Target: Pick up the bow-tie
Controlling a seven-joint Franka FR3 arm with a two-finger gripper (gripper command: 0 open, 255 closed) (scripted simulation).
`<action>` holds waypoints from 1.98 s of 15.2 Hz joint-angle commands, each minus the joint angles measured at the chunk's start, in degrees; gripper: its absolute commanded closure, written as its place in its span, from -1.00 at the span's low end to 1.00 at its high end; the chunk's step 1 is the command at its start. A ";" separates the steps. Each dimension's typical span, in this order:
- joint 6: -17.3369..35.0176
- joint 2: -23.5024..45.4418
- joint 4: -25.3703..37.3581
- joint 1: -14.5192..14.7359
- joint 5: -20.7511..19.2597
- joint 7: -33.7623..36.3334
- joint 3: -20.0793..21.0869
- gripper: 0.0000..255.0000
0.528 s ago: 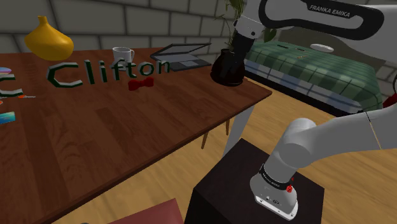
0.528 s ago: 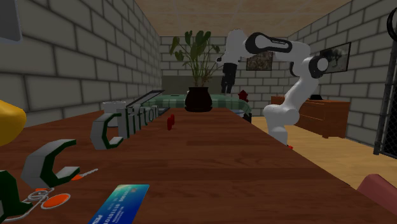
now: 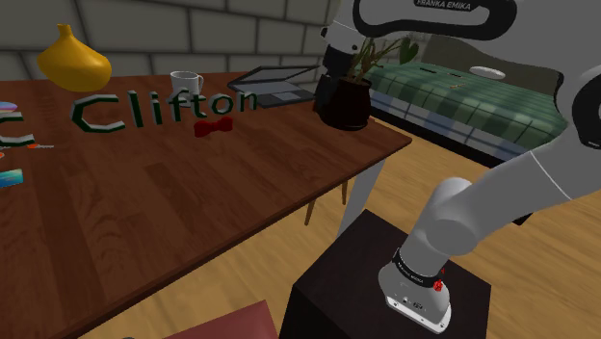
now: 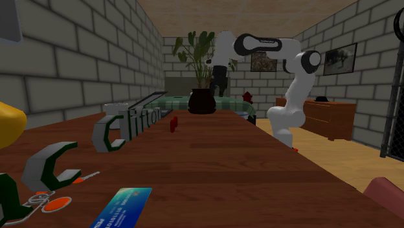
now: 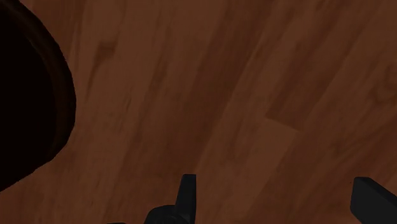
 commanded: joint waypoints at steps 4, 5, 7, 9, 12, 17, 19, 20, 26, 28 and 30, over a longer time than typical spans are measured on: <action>1.61 11.86 9.02 3.28 0.49 -12.06 -1.55 -1.00; 1.65 14.17 11.02 3.82 0.68 -14.33 -1.64 -1.00; 1.52 18.72 15.15 4.85 1.08 -18.75 -1.66 -1.00; 1.13 23.18 19.46 5.73 1.45 -23.01 -1.43 -1.00; 0.12 29.71 26.20 6.89 1.84 -29.04 -0.65 -1.00; -2.54 40.21 38.06 8.64 1.70 -38.13 1.56 -1.00; -3.90 44.31 43.02 9.42 1.31 -41.47 2.65 -1.00; -4.64 46.34 45.54 9.86 1.04 -43.09 3.21 -1.00; -7.17 54.38 55.06 11.98 -0.48 -49.47 5.55 -1.00; -5.40 53.99 52.90 11.96 -0.46 -49.51 5.55 -1.00; -3.70 53.70 50.90 11.93 -0.44 -49.55 5.54 -1.00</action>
